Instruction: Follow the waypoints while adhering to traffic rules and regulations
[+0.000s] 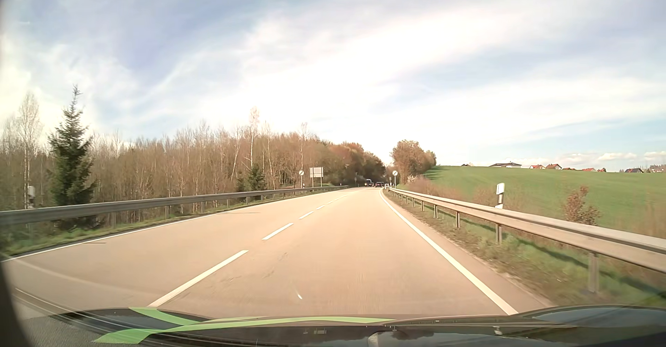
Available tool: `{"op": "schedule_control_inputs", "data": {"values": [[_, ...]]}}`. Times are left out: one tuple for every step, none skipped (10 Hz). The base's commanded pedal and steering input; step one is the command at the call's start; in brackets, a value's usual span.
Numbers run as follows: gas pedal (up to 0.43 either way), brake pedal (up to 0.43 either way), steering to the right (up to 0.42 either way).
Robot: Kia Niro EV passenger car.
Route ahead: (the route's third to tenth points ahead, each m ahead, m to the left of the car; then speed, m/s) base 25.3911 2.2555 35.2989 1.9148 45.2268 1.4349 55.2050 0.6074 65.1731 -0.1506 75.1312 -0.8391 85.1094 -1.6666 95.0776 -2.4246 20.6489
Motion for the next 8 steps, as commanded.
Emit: {"op": "schedule_control_inputs", "data": {"values": [[0.287,0.000,0.001],[0.287,0.000,0.003],[0.287,0.000,0.005],[0.268,0.000,0.006],[0.240,0.000,0.006],[0.228,0.000,0.006],[0.228,0.000,0.005],[0.228,0.000,0.005]]}}
